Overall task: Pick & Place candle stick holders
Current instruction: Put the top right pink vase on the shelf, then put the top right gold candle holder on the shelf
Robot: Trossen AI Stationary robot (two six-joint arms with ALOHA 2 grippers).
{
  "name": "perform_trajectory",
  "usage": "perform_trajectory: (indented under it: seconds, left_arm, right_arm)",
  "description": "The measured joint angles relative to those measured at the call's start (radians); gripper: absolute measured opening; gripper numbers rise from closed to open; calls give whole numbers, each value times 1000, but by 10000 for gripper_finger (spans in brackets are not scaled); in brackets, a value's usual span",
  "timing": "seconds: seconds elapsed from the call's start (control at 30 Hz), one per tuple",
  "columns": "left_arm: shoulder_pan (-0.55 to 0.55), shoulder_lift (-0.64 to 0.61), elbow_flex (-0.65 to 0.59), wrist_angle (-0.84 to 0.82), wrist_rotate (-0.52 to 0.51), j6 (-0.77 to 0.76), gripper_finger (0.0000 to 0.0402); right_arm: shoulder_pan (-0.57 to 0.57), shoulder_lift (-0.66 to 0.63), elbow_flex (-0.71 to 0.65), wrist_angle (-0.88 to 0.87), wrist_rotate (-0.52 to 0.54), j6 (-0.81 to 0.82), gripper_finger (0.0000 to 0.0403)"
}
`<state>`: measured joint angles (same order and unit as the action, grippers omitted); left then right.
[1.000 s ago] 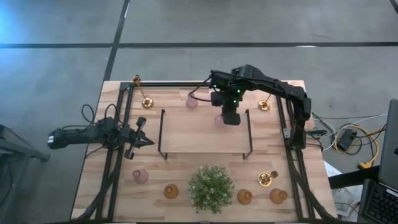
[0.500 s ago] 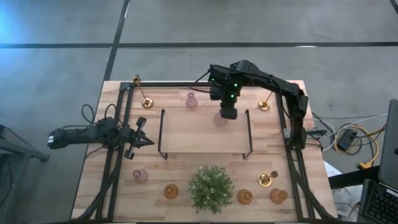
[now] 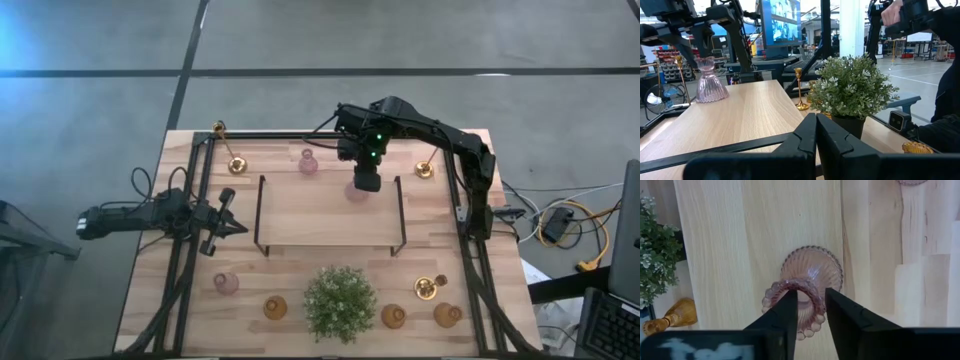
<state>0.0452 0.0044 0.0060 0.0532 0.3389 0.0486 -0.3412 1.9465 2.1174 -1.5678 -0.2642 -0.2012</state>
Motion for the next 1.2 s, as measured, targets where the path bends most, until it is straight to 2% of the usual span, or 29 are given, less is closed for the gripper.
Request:
perform_trajectory:
  seconds: [0.7,0.9,1.1,1.2]
  left_arm:
    - [0,0,0,0,0,0,12]
    - [0,0,0,0,0,0,12]
    - [0,0,0,0,0,0,12]
    - [0,0,0,0,0,0,12]
  right_arm:
    - [4,-31,0,12,-7,22,167]
    - [5,-98,2,2,-7,38,175]
    - [5,-197,14,-1,8,120,163]
    - [17,-267,-17,-1,82,191,153]
